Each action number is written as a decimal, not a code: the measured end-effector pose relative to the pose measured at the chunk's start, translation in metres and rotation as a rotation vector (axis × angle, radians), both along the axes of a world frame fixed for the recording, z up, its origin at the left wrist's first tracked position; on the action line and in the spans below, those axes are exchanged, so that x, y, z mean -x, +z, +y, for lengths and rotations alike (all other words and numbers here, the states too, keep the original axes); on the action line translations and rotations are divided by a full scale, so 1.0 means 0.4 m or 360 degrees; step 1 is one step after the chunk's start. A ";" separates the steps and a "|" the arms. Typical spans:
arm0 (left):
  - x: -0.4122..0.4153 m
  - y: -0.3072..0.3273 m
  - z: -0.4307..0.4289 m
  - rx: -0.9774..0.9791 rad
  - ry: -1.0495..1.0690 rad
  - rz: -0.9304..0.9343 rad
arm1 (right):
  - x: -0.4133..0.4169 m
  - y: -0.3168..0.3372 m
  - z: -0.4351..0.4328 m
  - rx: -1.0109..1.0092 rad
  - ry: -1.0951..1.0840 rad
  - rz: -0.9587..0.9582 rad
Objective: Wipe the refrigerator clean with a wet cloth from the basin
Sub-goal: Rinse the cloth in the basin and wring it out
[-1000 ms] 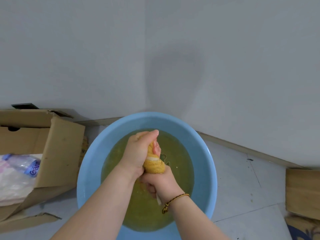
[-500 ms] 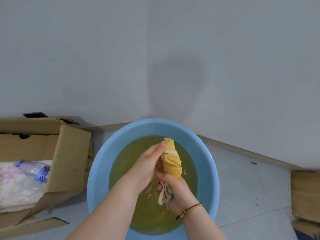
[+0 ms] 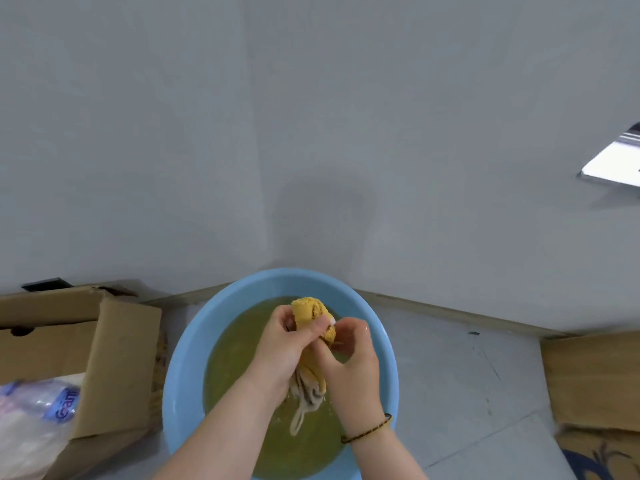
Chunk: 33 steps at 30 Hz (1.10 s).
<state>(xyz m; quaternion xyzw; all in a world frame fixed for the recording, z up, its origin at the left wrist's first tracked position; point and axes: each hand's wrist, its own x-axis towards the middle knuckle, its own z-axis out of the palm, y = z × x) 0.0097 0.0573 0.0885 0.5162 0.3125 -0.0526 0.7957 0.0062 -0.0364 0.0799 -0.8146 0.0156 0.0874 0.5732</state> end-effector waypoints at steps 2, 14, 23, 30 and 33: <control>-0.001 0.009 0.000 0.0038 -0.0068 -0.0055 | -0.015 0.013 -0.016 -0.0130 -0.0015 0.0104; -0.012 0.018 0.001 0.0052 -0.0357 -0.0113 | -0.041 0.025 -0.098 -0.1083 -0.0018 0.0738; -0.011 -0.018 -0.049 -0.0775 -0.0346 -0.0005 | -0.036 0.005 -0.120 -0.0815 0.0134 0.0828; 0.022 -0.010 -0.092 -0.0875 -0.0402 -0.0347 | -0.042 0.001 -0.139 -0.0794 -0.0211 0.0738; 0.032 -0.036 -0.105 -0.0693 -0.0483 -0.0268 | -0.053 0.002 -0.161 -0.0837 -0.0208 0.0720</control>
